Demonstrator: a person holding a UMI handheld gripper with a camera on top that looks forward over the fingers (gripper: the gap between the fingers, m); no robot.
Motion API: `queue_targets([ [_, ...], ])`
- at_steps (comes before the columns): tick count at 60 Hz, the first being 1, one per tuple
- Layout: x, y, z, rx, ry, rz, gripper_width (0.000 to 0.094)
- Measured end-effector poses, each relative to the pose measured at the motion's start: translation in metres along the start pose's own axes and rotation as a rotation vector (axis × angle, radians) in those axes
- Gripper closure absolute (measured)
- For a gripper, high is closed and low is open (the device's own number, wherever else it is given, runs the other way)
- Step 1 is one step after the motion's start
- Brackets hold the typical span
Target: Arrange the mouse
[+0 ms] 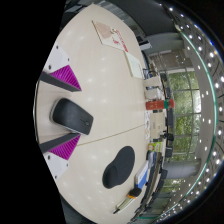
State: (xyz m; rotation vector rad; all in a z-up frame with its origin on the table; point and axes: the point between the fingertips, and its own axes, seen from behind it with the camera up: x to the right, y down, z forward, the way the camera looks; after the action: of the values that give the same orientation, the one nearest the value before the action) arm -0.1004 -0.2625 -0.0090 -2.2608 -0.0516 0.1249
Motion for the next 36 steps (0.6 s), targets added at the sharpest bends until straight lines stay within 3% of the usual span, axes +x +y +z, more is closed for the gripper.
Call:
queue_targets([
  [5,-0.009,-0.007,0.010,-0.013,-0.005,-0.027,0.0095],
  [9,-0.013,-0.009,0.019,-0.020,-0.002,-0.056,0.0158],
  [12,-0.010,-0.010,0.023,-0.024,0.019,-0.082,0.0246],
  [16,-0.006,-0.013,0.025,-0.021,0.044,-0.111,0.0467],
  [29,-0.010,-0.013,0.026,-0.045,0.012,-0.152,0.0601],
  [36,-0.007,-0.032,0.022,-0.032,-0.012,-0.143,0.0628],
])
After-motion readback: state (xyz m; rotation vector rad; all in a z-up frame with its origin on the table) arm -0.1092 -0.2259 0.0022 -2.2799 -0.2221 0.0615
